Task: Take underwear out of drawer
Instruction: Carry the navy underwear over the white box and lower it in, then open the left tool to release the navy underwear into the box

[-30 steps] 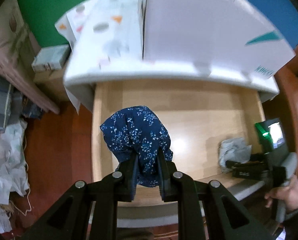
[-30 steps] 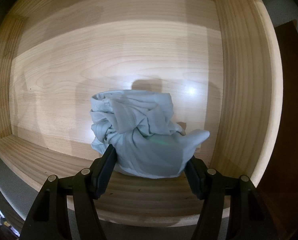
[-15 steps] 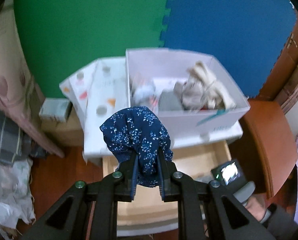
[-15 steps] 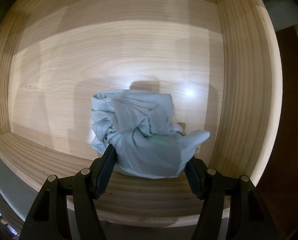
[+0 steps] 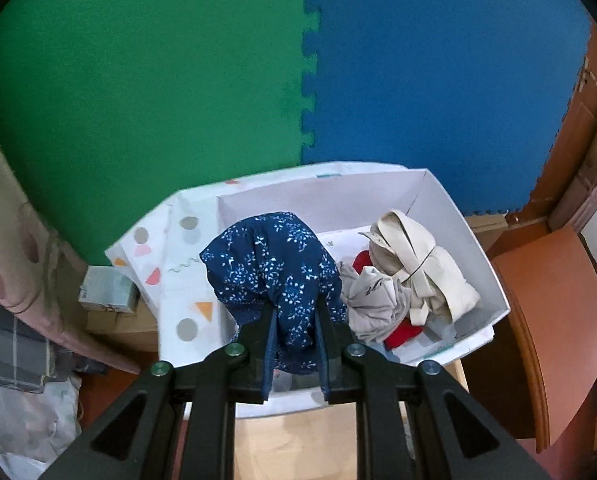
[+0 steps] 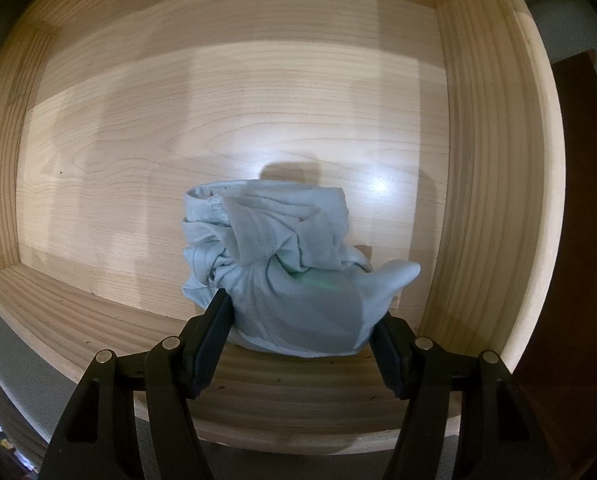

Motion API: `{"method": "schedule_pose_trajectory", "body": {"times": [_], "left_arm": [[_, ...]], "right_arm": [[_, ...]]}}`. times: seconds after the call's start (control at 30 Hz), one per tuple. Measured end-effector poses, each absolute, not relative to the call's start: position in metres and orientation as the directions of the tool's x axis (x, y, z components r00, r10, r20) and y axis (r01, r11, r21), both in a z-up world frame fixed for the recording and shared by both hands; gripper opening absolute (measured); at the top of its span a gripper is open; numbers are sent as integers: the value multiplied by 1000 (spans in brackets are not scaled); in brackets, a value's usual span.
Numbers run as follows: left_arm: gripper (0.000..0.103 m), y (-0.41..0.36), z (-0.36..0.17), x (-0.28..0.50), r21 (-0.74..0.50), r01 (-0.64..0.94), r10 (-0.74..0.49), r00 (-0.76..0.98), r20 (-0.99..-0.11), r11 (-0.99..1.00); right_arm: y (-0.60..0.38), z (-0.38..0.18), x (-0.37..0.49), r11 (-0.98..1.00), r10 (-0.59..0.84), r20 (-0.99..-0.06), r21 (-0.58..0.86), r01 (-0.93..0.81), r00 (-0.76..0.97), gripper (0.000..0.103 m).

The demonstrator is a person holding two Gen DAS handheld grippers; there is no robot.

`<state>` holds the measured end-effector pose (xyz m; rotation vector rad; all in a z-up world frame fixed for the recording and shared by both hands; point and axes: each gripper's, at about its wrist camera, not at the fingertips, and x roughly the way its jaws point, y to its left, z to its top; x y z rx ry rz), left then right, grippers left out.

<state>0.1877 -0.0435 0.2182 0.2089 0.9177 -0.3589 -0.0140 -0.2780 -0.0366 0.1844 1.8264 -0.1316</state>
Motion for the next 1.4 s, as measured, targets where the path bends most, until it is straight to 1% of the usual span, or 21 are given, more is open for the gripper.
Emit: {"method": "schedule_pose_trajectory", "body": {"times": [0.23,0.33,0.43,0.63,0.8,0.87,1.03,1.23,1.4], "left_arm": [[17,-58,154,209,41,368,-144,462,-875,929],[17,-57,134,213,56,357,-117,444,-888,932],[17,-56,125,215,52,347,-114,440,-891,936],[20,-54,128,213,53,346,-117,451,-885,937],[31,-59,138,203,99,378,-96,466,-880,920],[38,-58,145,199,98,381,-106,479,-872,919],[45,-50,166,188,83,380,-137,517,-845,921],[45,-37,186,162,102,384,-137,546,-826,918],[45,-19,190,136,96,385,-147,555,-819,918]], "right_arm": [[-277,-36,-14,982,54,-966,5,190,-253,61],[-276,-36,-14,982,52,-966,4,187,-252,61],[-275,-35,-14,982,52,-966,4,187,-252,61],[-275,-35,-13,982,53,-966,5,189,-253,61],[-276,-35,-13,983,52,-966,4,185,-254,61],[-276,-34,-13,983,51,-966,4,185,-252,61],[-276,-34,-13,983,51,-966,3,184,-253,61],[-277,-33,-14,983,49,-966,2,183,-254,62],[-278,-33,-13,983,48,-966,1,183,-253,62]]}}
